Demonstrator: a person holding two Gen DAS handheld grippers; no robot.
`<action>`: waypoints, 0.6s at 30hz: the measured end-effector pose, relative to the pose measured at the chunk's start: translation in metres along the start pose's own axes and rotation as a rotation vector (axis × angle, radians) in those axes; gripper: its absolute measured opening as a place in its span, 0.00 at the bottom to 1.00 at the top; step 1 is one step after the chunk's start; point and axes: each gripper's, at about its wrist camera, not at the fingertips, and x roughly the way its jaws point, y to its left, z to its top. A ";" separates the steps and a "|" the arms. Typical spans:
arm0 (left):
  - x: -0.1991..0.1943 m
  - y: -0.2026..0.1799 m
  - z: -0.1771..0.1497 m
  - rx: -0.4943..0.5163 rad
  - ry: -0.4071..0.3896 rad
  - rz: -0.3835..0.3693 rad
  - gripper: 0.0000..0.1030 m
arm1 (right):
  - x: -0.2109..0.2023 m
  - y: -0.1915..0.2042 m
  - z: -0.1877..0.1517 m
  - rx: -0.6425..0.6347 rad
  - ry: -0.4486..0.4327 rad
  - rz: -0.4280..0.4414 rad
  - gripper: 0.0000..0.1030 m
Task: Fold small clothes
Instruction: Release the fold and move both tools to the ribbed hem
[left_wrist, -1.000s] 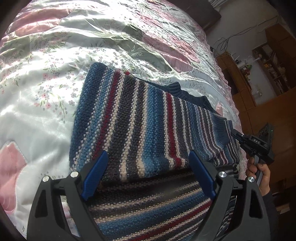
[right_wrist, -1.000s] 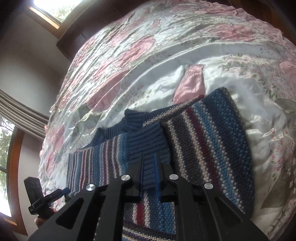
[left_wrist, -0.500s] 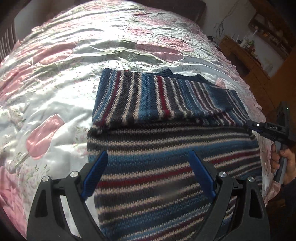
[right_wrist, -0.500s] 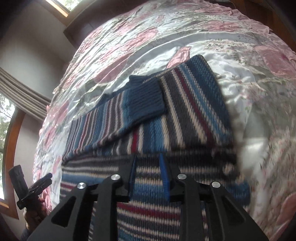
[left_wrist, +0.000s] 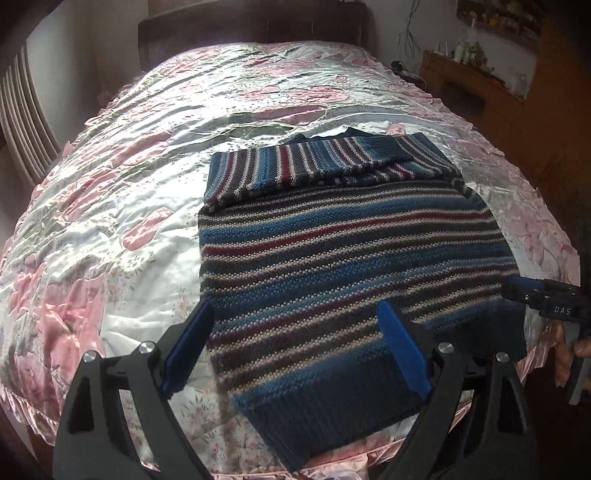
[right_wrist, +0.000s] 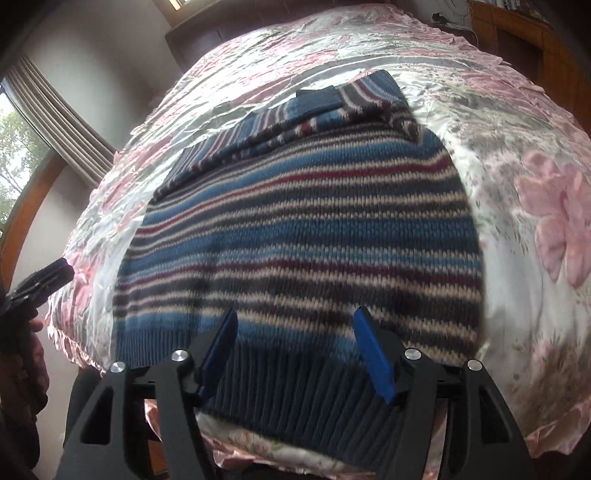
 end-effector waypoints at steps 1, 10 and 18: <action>-0.004 -0.002 -0.006 0.001 0.008 0.001 0.87 | -0.005 -0.003 -0.007 0.007 0.005 0.001 0.65; -0.003 -0.003 -0.064 0.014 0.123 0.068 0.88 | -0.041 -0.034 -0.059 0.067 0.006 -0.056 0.75; 0.016 0.021 -0.099 -0.100 0.246 -0.036 0.89 | -0.043 -0.064 -0.081 0.201 0.040 -0.002 0.75</action>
